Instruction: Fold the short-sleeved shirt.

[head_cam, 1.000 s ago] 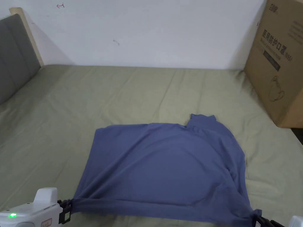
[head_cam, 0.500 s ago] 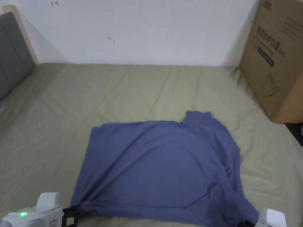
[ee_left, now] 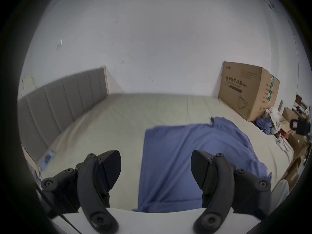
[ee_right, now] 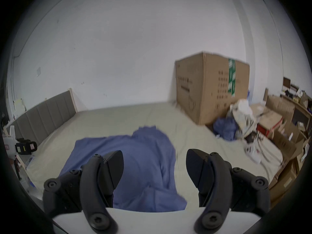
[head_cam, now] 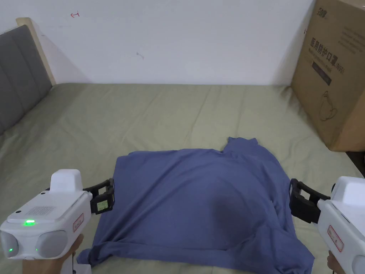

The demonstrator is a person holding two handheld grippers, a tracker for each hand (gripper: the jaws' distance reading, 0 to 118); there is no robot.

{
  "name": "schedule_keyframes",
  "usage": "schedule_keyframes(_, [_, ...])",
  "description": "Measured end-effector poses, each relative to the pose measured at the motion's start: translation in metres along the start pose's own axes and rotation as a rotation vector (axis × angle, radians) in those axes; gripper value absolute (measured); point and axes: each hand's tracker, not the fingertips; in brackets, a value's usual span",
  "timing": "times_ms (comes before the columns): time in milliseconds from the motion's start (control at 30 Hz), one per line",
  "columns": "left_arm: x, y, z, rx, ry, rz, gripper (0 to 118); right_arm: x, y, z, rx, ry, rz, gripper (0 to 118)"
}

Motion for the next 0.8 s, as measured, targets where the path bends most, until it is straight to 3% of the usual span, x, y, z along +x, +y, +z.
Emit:
schedule_keyframes(67, [0.005, 0.002, 0.002, 0.048, 0.013, -0.003, 79, -0.005, 0.004, 0.003, 0.026, -0.01, 0.03, 79])
schedule_keyframes(100, [0.007, 0.003, 0.004, 0.065, 0.003, -0.001, 67, -0.008, 0.004, 0.004, 0.041, -0.018, 0.041, 78])
schedule_keyframes(167, [0.009, 0.002, 0.005, 0.082, -0.021, 0.016, 32, -0.012, 0.003, 0.007, 0.048, -0.021, 0.05, 68])
schedule_keyframes(200, [0.01, 0.001, 0.006, 0.09, -0.033, 0.024, 9, -0.014, 0.003, 0.008, 0.051, -0.02, 0.053, 50])
schedule_keyframes(233, [0.011, -0.001, 0.006, 0.094, -0.043, 0.036, 1, -0.015, 0.002, 0.008, 0.049, -0.017, 0.056, 29])
schedule_keyframes(267, [0.011, -0.002, 0.006, 0.092, -0.059, 0.043, 0, -0.016, 0.001, 0.009, 0.047, -0.015, 0.059, 5])
schedule_keyframes(300, [0.012, -0.005, 0.006, 0.087, -0.054, 0.042, 0, -0.018, -0.002, 0.009, 0.049, -0.021, 0.061, 1])
schedule_keyframes(533, [0.001, -0.03, -0.002, -0.039, -0.053, 0.028, 0, -0.014, -0.009, 0.008, 0.02, -0.015, 0.057, 0])
schedule_keyframes(767, [-0.036, -0.078, -0.035, -0.331, -0.033, 0.119, 0, -0.01, -0.015, 0.004, -0.015, -0.003, 0.054, 0])
schedule_keyframes(800, [-0.041, -0.086, -0.041, -0.366, -0.035, 0.135, 5, -0.011, -0.017, 0.003, -0.021, -0.002, 0.056, 0])
